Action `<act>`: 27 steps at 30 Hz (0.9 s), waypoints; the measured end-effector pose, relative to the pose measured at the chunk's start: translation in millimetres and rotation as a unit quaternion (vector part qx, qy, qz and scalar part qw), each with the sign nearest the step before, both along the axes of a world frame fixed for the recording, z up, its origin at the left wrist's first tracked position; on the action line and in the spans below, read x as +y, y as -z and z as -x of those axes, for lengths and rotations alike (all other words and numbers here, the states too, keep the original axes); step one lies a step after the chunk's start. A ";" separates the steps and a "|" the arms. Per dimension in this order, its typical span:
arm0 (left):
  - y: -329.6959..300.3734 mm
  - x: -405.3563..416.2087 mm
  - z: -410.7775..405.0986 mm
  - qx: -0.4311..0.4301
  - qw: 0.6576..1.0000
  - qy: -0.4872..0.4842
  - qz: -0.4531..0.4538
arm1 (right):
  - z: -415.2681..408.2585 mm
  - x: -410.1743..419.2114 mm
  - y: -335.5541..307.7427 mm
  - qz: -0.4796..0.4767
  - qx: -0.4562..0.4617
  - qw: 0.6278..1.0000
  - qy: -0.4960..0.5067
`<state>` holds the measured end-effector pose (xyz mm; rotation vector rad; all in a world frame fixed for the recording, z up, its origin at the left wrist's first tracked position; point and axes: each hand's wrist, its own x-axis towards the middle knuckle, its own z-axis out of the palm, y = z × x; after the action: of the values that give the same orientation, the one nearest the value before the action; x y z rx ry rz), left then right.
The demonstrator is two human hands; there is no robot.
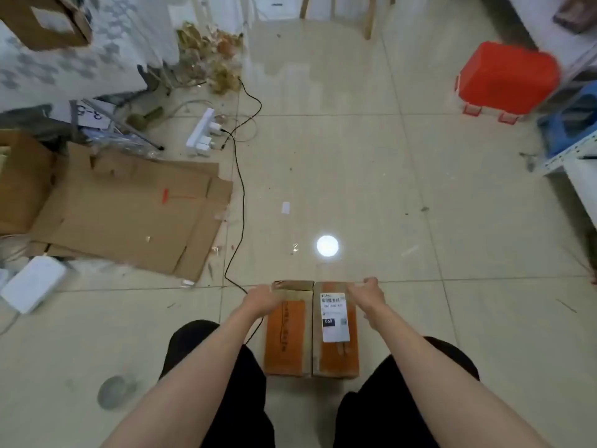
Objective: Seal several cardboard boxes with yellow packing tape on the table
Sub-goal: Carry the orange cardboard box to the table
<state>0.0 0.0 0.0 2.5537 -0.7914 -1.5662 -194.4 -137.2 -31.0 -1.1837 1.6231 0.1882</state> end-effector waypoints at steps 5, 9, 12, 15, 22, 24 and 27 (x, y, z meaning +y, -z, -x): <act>100.2 12.2 8.7 0.083 0.994 0.005 -0.073 | 19.6 20.5 110.5 -0.063 0.037 0.995 0.061; 174.5 40.3 12.2 0.194 0.971 -0.085 -0.111 | 40.4 43.4 178.3 -0.109 0.023 0.988 0.110; 180.9 49.4 17.8 0.193 0.970 -0.132 -0.073 | 41.0 49.6 198.0 -0.078 0.023 0.991 0.107; 153.6 50.6 18.1 0.181 0.965 -0.184 -0.035 | 25.9 47.3 161.3 -0.031 0.033 0.994 0.095; 42.2 32.8 2.9 0.109 0.951 -0.270 0.100 | -2.5 26.6 26.9 0.035 0.006 0.994 0.107; 6.7 30.3 -3.9 0.098 0.944 -0.290 0.126 | -5.8 24.8 -11.4 0.044 -0.017 0.993 0.110; -48.3 30.5 -11.9 0.093 0.932 -0.315 0.154 | -9.3 25.4 -72.3 0.055 -0.038 0.992 0.104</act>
<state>11.9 30.5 48.3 2.0872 -0.1417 -1.3130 -185.0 -111.8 41.2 -1.0812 1.6950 -0.0803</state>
